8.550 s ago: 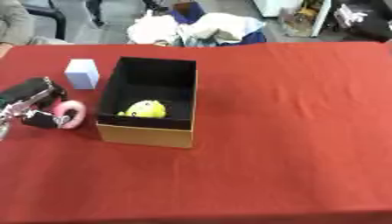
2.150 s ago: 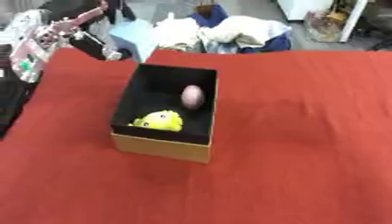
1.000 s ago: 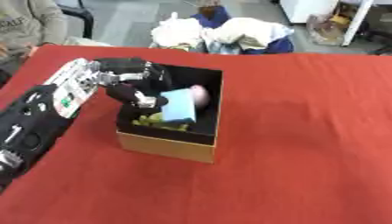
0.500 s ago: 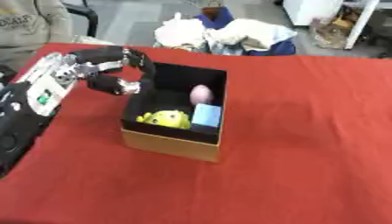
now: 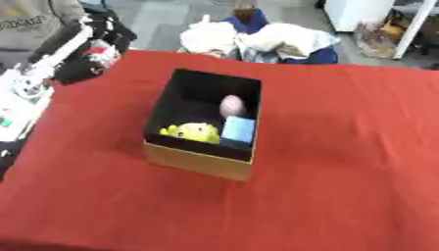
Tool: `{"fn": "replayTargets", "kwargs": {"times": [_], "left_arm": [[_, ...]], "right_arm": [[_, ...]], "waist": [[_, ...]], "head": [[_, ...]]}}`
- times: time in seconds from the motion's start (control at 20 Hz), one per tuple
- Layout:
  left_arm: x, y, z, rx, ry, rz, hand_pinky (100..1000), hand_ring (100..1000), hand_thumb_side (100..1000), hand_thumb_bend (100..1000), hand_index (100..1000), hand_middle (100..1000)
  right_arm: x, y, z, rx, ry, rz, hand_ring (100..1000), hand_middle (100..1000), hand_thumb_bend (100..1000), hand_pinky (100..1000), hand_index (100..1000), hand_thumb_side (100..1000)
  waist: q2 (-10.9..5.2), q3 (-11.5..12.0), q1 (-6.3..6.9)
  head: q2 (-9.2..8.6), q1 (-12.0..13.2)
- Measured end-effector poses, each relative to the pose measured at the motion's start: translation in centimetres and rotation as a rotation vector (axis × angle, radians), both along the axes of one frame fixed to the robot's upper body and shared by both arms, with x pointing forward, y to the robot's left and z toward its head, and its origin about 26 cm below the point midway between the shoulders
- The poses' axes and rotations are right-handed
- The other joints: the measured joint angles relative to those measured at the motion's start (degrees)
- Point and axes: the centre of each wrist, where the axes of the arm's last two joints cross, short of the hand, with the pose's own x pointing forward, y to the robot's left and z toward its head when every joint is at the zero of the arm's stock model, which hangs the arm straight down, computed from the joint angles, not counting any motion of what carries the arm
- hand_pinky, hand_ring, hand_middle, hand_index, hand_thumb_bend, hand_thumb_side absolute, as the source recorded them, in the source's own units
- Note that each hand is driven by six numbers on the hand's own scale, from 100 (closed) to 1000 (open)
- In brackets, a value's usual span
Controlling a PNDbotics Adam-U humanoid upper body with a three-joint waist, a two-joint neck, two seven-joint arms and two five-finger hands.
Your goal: Pick up objects on the table and place them in the box.
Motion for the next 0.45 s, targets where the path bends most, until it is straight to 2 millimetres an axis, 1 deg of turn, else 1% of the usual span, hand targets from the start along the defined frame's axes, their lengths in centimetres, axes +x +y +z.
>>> {"fn": "replayTargets", "kwargs": {"times": [0.1,0.2,0.45], "left_arm": [[-0.9,-0.1,-0.3,-0.095,-0.006,0.0,646,595,826,215,723,630],[-1.6,-0.1,-0.7,-0.167,-0.005,0.007,646,594,837,225,722,629],[-2.9,0.1,-2.6,-0.255,0.033,0.039,641,588,876,243,719,623]], "right_arm": [[-0.1,-0.1,-0.4,0.013,0.008,-0.004,739,699,100,761,820,774],[-0.3,-0.4,-0.8,0.034,0.018,-0.012,736,692,100,755,818,765],[-1.2,-1.2,-2.4,0.13,0.046,-0.049,733,683,100,747,813,751]], "waist": [[-0.07,0.3,-0.1],[-0.24,0.6,-0.14],[-0.34,1.0,-0.09]], "head": [[0.07,-0.1],[0.09,-0.2],[0.12,-0.4]]}}
